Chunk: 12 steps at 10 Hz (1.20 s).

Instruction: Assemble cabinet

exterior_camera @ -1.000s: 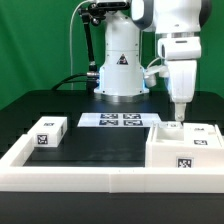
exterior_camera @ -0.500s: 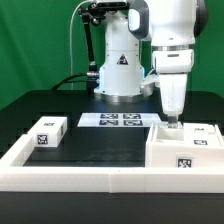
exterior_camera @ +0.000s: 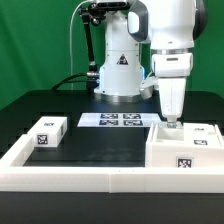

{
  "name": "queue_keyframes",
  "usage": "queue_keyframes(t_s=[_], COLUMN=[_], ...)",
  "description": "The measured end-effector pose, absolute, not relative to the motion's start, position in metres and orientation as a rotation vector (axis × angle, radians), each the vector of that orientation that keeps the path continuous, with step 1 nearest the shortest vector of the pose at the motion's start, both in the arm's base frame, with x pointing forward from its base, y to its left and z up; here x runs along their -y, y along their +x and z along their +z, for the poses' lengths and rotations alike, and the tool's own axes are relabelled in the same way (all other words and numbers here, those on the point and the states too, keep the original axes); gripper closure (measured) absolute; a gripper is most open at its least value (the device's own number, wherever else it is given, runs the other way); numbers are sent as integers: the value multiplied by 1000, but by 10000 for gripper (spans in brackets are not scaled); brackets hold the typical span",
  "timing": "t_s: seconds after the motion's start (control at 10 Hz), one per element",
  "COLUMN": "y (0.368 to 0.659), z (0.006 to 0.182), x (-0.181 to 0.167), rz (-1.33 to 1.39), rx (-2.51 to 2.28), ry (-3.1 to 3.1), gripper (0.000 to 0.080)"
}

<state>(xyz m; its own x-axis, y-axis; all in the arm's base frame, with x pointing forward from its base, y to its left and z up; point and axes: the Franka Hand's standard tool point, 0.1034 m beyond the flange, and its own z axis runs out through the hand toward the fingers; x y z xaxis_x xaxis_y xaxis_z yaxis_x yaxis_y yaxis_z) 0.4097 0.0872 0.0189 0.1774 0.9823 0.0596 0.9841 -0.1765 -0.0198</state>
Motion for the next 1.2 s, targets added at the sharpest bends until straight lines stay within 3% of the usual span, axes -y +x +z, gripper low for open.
queue_keyframes(t_s=[0.1, 0.2, 0.6, 1.2], y=[410, 410, 409, 402], z=[19, 19, 22, 47], x=[-87, -87, -87, -89], rz=[-52, -52, -48, -58], rx=[1981, 1981, 1978, 1959], ry=[-2369, -2369, -2374, -2429], gripper=[710, 732, 732, 731])
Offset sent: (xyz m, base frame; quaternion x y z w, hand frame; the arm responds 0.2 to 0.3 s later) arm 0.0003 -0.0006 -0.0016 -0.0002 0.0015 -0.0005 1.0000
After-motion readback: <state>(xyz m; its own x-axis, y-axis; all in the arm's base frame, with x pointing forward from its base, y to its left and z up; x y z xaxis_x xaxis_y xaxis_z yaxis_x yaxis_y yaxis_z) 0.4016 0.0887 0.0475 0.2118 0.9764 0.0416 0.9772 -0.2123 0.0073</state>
